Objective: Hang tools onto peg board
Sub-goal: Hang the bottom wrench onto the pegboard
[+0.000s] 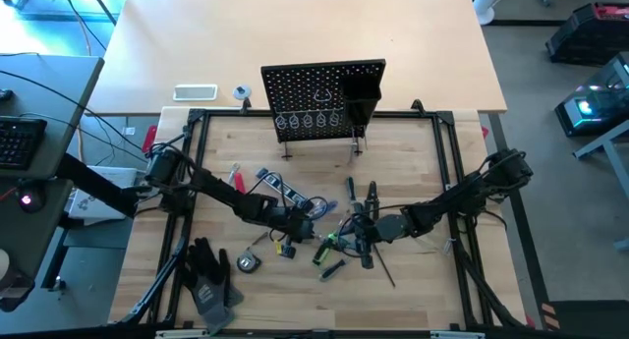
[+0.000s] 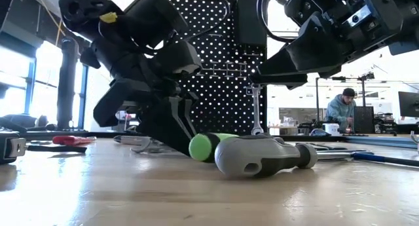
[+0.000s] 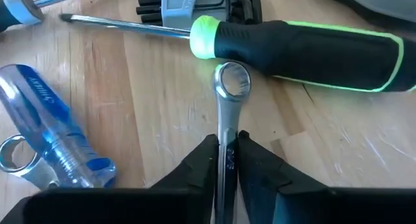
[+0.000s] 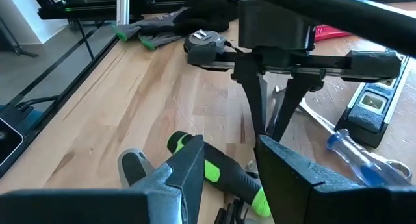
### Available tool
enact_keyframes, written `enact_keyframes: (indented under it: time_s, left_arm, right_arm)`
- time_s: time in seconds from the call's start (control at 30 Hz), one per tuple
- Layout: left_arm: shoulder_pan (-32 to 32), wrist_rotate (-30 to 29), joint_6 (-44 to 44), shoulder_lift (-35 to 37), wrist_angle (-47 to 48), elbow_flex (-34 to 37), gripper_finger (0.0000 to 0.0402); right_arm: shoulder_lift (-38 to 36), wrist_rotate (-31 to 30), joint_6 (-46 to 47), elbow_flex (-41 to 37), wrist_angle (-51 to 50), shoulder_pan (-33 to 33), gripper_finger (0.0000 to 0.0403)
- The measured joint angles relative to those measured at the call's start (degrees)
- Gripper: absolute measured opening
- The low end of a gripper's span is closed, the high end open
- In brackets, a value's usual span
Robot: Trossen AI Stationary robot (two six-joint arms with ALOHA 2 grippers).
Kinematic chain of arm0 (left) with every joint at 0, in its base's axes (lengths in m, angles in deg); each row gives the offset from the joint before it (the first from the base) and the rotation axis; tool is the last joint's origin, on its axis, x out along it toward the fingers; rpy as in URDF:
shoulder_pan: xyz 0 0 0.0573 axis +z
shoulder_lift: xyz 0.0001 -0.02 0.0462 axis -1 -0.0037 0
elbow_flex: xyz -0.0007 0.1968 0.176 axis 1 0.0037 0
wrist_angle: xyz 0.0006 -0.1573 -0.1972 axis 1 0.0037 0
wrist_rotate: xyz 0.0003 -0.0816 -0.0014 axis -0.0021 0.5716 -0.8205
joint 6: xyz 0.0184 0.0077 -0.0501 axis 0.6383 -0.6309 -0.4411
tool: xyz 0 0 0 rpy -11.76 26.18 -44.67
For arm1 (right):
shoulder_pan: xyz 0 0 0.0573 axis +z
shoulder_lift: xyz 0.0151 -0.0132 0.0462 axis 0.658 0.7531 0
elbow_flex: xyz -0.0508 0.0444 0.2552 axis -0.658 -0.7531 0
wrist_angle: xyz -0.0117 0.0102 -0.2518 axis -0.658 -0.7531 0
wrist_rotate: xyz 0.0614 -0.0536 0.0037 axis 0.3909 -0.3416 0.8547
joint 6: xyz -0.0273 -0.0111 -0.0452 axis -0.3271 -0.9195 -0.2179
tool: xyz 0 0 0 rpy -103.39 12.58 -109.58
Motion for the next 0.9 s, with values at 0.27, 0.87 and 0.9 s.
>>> enact_keyframes:
  time_s: [0.27,0.87,0.9]
  left_arm:
    - [0.3,-0.9,1.3,0.1,-0.2,0.0,0.0009]
    - [0.3,-7.6,2.1,4.6,-8.4,0.3,0.0003]
    - [0.3,-7.9,2.1,5.1,-9.4,0.3,0.0003]
  right_arm:
    - [0.0,0.0,0.1,0.0,0.0,0.0,0.0134]
    - [-1.4,-4.1,1.1,0.0,-2.0,0.0,0.0134]
    - [-2.1,-4.9,1.0,0.0,-2.7,0.1,0.0134]
